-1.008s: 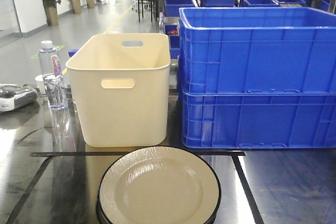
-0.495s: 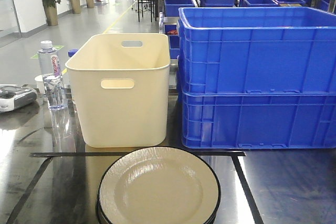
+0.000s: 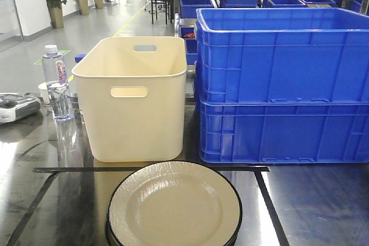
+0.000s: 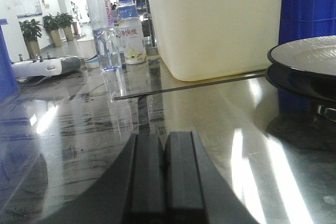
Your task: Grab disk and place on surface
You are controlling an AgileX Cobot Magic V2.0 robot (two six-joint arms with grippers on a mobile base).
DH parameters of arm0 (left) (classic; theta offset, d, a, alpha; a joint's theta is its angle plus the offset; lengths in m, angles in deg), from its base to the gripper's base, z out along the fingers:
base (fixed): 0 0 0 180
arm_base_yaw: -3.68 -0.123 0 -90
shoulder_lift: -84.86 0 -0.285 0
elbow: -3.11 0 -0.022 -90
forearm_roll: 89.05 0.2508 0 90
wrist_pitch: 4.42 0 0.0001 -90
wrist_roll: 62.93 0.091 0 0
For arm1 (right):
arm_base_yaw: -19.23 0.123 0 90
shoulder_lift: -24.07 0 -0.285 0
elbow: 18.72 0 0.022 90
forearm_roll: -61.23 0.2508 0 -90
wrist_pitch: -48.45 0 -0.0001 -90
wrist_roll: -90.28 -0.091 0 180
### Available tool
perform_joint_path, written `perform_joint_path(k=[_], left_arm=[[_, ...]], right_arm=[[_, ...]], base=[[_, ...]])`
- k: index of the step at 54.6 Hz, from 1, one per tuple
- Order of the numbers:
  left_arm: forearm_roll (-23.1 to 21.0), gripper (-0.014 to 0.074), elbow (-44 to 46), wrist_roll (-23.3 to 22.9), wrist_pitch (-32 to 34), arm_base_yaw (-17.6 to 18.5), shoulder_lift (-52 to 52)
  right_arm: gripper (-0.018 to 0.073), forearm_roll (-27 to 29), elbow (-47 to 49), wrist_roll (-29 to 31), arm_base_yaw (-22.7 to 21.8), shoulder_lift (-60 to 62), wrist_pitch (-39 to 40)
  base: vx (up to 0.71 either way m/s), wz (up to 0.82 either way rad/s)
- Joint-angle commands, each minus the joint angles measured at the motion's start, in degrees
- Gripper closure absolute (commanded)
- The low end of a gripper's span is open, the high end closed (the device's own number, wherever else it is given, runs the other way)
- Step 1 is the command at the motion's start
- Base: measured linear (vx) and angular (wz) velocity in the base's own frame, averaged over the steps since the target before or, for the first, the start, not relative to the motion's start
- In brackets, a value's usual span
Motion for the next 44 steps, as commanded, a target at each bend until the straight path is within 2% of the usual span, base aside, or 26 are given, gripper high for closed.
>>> perform_joint_path(k=[1, 5, 7, 10, 14, 17, 18, 21, 23, 26, 29, 33, 38, 41, 44], left_arm=[[0.21, 0.0597, -1.44, -0.46, 4.86, 0.08, 0.89], [0.21, 0.0597, -1.44, -0.46, 4.86, 0.08, 0.89], [0.21, 0.0597, -1.44, -0.46, 4.86, 0.08, 0.89], [0.21, 0.0597, -1.44, -0.46, 4.86, 0.08, 0.89], [0.21, 0.0597, -1.44, -0.46, 4.86, 0.08, 0.89], [0.21, 0.0597, -1.44, -0.46, 4.86, 0.08, 0.89], [0.21, 0.0597, -1.44, -0.46, 4.86, 0.08, 0.89], [0.21, 0.0597, -1.44, -0.46, 4.86, 0.08, 0.89], [0.21, 0.0597, -1.44, -0.46, 4.86, 0.08, 0.89], [0.21, 0.0597, -1.44, -0.46, 4.86, 0.08, 0.89], [0.21, 0.0597, -1.44, -0.46, 4.86, 0.08, 0.89], [0.21, 0.0597, -1.44, -0.46, 4.86, 0.08, 0.89], [0.21, 0.0597, -1.44, -0.46, 4.86, 0.08, 0.89], [0.21, 0.0597, -1.44, -0.46, 4.86, 0.08, 0.89], [0.21, 0.0597, -1.44, -0.46, 4.86, 0.08, 0.89]], right_arm=[[0.0571, 1.27, 1.84, -3.27, -0.04, -0.68, -4.03], [0.0571, 0.44, 1.84, -8.02, -0.04, -1.41, -7.85], [0.0571, -2.12, 1.84, -11.25, -0.04, -1.88, -9.90], [0.0571, -9.50, 1.90, -18.40, -0.04, -2.81, -13.02], [0.0571, -27.46, 1.99, -31.67, -0.04, -3.68, -17.08], [0.0571, -40.46, 1.99, -45.99, -0.04, -4.53, -19.38], [0.0571, -48.09, 1.99, -51.96, -0.04, -4.96, -19.91], [0.0571, -59.39, 1.99, -66.19, -0.04, -6.03, -20.06], [0.0571, -71.50, 1.99, -75.58, -0.04, -6.64, -20.06], [0.0571, -81.60, 1.99, -87.82, -0.04, -7.31, -19.96], [0.0571, -91.25, 1.99, -96.74, -0.04, -7.96, -19.96], [0.0571, -100.09, 1.99, -104.94, -0.14, -8.62, -19.92], [0.0571, -107.09, 1.85, -109.14, -0.35, -8.53, -19.92], [0.0571, -108.50, 1.35, -109.32, -1.72, -7.88, -20.20], [0.0571, -108.10, -0.10, -109.37, -5.12, -6.44, -19.80]], base=[[0.00, 0.00], [0.00, 0.00], [0.00, 0.00], [0.00, 0.00], [0.00, 0.00], [0.00, 0.00], [0.00, 0.00], [0.00, 0.00], [0.00, 0.00], [0.00, 0.00], [0.00, 0.00], [0.00, 0.00], [0.00, 0.00], [0.00, 0.00], [0.00, 0.00]])
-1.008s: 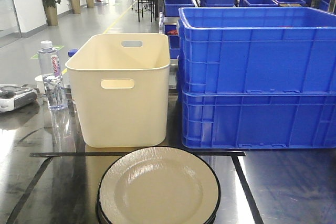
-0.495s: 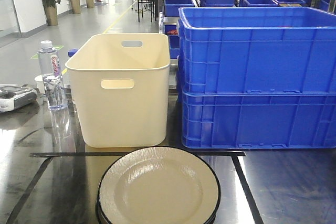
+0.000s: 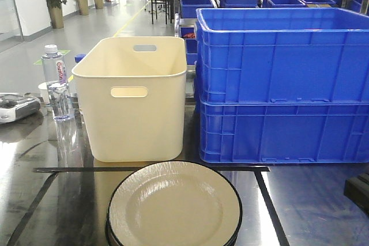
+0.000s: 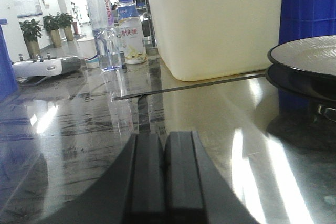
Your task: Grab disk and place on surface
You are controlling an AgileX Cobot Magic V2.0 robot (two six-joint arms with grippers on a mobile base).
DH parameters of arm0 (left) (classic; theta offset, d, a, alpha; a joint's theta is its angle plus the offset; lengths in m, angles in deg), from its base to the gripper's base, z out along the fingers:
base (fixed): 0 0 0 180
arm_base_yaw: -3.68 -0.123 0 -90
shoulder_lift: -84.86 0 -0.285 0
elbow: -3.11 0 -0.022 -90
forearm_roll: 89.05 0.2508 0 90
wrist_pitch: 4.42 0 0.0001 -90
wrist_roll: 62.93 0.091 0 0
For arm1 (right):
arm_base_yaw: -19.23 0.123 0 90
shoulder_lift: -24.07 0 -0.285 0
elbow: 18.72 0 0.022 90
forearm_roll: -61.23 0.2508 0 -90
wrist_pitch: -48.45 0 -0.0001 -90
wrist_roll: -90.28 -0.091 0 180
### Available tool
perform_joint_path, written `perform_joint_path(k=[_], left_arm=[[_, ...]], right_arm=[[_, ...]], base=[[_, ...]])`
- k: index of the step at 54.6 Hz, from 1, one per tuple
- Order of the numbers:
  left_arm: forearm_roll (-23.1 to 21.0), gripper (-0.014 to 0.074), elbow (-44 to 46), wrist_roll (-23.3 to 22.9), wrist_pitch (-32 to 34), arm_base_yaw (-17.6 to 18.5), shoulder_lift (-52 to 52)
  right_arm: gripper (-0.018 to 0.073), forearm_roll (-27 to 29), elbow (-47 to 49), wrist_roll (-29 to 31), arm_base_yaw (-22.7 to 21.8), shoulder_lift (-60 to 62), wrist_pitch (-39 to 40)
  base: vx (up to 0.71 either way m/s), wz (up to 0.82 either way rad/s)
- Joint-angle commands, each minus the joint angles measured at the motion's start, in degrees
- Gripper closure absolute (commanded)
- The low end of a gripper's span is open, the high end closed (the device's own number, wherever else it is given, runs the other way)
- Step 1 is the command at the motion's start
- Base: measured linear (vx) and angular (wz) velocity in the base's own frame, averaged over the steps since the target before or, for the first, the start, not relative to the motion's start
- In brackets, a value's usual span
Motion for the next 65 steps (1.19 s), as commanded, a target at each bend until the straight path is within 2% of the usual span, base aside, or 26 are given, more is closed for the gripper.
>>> perform_joint_path(k=[1, 5, 12, 18, 25, 32, 43, 65], left_arm=[[0.15, 0.0597, -1.44, -0.46, 4.80, 0.08, 0.89], [0.15, 0.0597, -1.44, -0.46, 4.80, 0.08, 0.89], [0.15, 0.0597, -1.44, -0.46, 4.80, 0.08, 0.89], [0.15, 0.0597, -1.44, -0.46, 4.80, 0.08, 0.89], [0.15, 0.0597, -1.44, -0.46, 4.80, 0.08, 0.89], [0.15, 0.0597, -1.44, -0.46, 4.80, 0.08, 0.89], [0.15, 0.0597, -1.39, -0.46, 4.80, 0.08, 0.89], [0.15, 0.0597, -1.39, -0.46, 4.80, 0.08, 0.84]], right_arm=[[0.0571, -2.45, -0.14, -1.31, -4.44, 1.94, 4.86], [0.0571, -2.38, -4.26, -1.31, -10.42, 5.74, 5.97], [0.0571, -2.90, -14.70, 0.93, -18.22, 15.50, 9.67], [0.0571, -2.59, -24.92, 2.26, -21.05, 23.78, 11.43], [0.0571, -2.42, -32.78, 2.26, -21.76, 32.21, 11.97], [0.0571, -2.29, -35.73, 1.49, -21.76, 39.52, 9.61], [0.0571, -2.16, -35.64, -1.07, -21.76, 38.79, 9.30], [0.0571, -2.22, -35.64, -0.96, -21.76, 38.79, 9.30]], base=[[0.00, 0.00], [0.00, 0.00], [0.00, 0.00], [0.00, 0.00], [0.00, 0.00], [0.00, 0.00], [0.00, 0.00], [0.00, 0.00]])
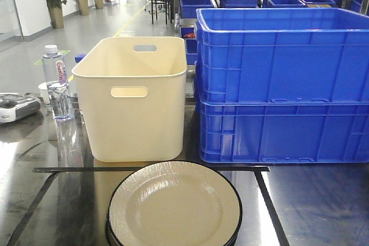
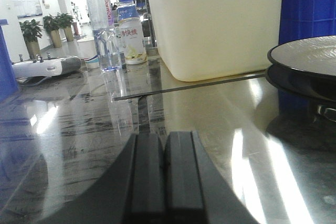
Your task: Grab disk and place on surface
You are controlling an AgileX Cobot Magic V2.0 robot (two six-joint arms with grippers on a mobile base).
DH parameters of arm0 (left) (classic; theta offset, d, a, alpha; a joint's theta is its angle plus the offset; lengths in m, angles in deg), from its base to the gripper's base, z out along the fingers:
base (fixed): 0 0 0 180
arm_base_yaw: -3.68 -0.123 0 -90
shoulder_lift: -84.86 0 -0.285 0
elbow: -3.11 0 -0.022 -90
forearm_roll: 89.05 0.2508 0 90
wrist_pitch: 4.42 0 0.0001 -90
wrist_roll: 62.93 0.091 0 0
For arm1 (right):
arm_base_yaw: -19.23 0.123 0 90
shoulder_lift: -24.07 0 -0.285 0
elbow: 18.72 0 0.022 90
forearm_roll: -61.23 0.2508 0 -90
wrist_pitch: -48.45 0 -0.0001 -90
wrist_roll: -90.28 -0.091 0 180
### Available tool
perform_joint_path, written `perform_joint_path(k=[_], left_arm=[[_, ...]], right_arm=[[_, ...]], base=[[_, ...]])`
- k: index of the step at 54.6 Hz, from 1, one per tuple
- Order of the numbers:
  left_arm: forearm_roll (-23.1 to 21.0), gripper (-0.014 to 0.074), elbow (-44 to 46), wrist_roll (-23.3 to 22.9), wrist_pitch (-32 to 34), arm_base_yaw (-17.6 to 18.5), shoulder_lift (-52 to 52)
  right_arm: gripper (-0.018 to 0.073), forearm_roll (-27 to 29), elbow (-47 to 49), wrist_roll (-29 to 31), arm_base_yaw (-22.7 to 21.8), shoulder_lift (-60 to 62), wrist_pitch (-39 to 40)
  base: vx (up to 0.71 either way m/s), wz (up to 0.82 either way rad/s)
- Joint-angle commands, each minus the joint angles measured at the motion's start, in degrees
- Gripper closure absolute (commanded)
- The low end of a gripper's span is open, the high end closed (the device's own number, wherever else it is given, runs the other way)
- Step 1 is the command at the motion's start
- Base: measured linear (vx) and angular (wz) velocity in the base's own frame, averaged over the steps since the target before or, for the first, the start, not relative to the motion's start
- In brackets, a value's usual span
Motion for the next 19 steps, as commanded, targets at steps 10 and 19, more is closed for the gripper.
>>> perform_joint_path(k=[10, 19], left_arm=[[0.15, 0.0597, -1.39, -0.45, 4.81, 0.08, 0.84], [0.15, 0.0597, -1.39, -0.45, 4.81, 0.08, 0.84]], right_arm=[[0.0571, -0.28, 0.14, 0.11, -0.34, 0.58, 4.60], [0.0571, -0.28, 0.14, 0.11, -0.34, 0.58, 4.60]], base=[[0.00, 0.00], [0.00, 0.00]])
